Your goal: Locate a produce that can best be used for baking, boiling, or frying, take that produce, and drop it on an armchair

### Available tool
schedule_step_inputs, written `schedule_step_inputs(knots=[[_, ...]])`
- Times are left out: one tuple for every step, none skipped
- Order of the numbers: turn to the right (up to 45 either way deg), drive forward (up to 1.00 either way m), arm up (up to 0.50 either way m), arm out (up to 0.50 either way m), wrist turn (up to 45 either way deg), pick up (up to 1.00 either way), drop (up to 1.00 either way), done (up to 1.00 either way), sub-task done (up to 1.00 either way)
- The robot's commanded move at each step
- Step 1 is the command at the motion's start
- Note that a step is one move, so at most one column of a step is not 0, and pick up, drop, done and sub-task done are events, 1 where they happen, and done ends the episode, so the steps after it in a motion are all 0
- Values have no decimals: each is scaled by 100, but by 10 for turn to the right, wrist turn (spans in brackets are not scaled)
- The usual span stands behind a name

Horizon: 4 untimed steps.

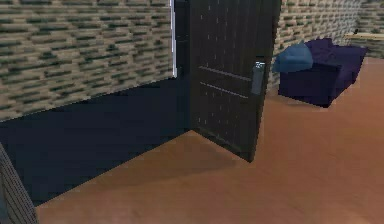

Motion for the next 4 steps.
schedule_step_inputs(knots=[[0, 70, 0, 0, 0, 0, 0, 0, 0], [-210, 0, 0, 0, 0, 0, 0, 0, 0], [0, 100, 0, 0, 0, 0, 0, 0, 0], [0, 65, 0, 0, 0, 0, 0, 0, 0]])
